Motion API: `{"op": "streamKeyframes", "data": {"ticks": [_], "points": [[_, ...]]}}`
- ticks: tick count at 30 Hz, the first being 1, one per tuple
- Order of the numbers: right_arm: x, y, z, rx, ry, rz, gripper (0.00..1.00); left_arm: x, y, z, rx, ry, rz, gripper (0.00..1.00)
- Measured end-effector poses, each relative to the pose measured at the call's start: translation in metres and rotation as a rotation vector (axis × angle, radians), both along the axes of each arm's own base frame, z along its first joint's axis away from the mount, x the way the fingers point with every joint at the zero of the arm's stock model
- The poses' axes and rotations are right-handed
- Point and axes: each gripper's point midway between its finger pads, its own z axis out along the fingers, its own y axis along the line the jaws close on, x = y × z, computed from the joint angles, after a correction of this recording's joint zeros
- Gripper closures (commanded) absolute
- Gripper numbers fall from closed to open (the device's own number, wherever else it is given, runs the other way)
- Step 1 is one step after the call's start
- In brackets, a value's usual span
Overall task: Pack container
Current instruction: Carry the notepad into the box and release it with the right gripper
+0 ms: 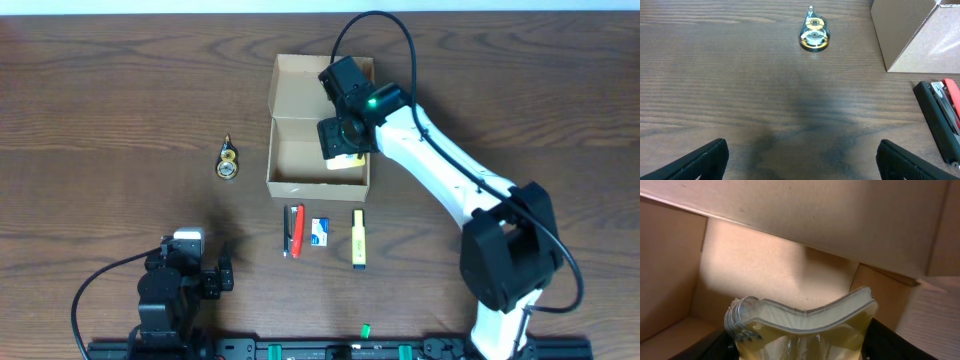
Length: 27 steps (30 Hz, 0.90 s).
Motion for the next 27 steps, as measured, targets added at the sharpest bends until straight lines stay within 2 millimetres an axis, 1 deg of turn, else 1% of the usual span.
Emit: {"op": "streamKeyframes", "data": {"ticks": [2, 5, 11, 23, 27], "points": [[-0.0001, 0.0, -0.0044, -0.003, 0.009, -0.007, 0.59, 0.0, 0.0, 0.0, 0.0, 0.0, 0.0, 0.05], [0.0005, 0.0004, -0.0055, 0.0, 0.01, -0.014, 0.46, 0.0, 0.0, 0.0, 0.0, 0.0, 0.0, 0.05], [0.0023, 0.0017, -0.0048, 0.007, 0.003, -0.018, 0.27, 0.0, 0.0, 0.0, 0.0, 0.0, 0.0, 0.05], [0.0054, 0.004, -0.0034, 0.021, -0.007, -0.03, 0.11, -0.0001, 0.0, -0.0001, 0.0, 0.0, 0.0, 0.04], [0.0046, 0.0051, -0.0034, 0.027, -0.003, -0.028, 0.09, 0.0, 0.0, 0.0, 0.0, 0.0, 0.0, 0.05]]}}
